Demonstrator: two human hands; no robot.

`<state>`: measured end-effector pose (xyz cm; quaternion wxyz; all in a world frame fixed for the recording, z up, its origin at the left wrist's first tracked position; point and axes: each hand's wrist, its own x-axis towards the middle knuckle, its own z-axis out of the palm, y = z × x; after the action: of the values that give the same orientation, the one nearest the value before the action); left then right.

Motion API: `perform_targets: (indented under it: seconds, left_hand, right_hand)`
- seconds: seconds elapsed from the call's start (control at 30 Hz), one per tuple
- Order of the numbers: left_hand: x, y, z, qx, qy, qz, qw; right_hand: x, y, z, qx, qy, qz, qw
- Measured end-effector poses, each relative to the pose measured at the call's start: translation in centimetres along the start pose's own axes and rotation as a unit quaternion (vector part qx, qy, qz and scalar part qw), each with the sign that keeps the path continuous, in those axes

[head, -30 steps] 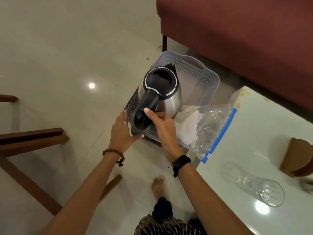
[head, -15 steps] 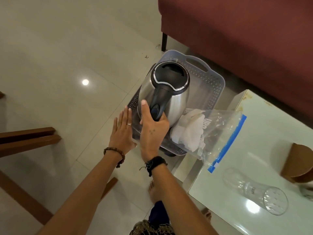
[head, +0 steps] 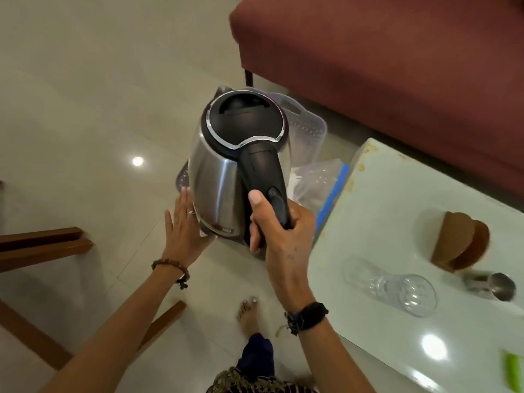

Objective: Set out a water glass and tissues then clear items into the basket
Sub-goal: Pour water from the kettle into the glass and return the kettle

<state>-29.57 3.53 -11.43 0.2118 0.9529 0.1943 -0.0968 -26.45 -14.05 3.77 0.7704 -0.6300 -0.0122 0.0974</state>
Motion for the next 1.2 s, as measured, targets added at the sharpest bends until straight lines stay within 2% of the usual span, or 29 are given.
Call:
perform_targets:
  seconds: [0.23,0.3,0.4,0.57,0.73,0.83,0.9,0.97,1.1,1.2]
  left_hand:
    - [-9.8,9.0,1.0,-0.119,0.062,0.039,0.99]
    - [-14.0,12.8,2.3,-0.154,0.068,0.08,0.983]
    - [-18.5,18.2,5.5,-0.185,0.026,0.144,0.972]
    - [-20.2,24.0,11.4,-0.195,-0.1,0.164,0.962]
    - [-17.3,27.5,16.4,-0.193,-0.198,0.14,0.951]
    - [-15.6,29.5,17.8,-0.292,-0.243,0.033,0.924]
    - [-14.8,30.7,18.5,-0.377,-0.247,-0.063,0.89]
    - [-13.9,31.7,19.0,-0.422,-0.249,-0.107,0.865]
    - [-12.4,32.9,19.9,-0.364,-0.254,-0.088,0.892]
    - [-11.8,33.0,20.4,-0.342,-0.254,-0.096,0.899]
  right_hand:
    - [-7.9,-7.1,-11.2,-0.048,0.025,-0.009,0.999]
    - [-11.2,-9.7,-15.4,-0.077,0.036,-0.006,0.996]
    - [-15.5,-12.1,-21.4,-0.124,0.067,0.013,0.99]
    - [-19.5,-12.0,-30.1,-0.192,0.132,0.104,0.967]
    - [-20.6,-9.3,-35.5,-0.26,0.15,0.172,0.938]
    - [-20.2,-7.5,-37.2,-0.267,0.143,0.196,0.933]
    - [-19.9,-6.7,-37.9,-0.275,0.132,0.207,0.93]
    - [-19.5,-6.2,-38.2,-0.293,0.117,0.22,0.923]
    - [-18.1,-5.9,-38.4,-0.308,0.088,0.255,0.913]
    - [-17.2,-5.9,-37.9,-0.32,0.073,0.271,0.905]
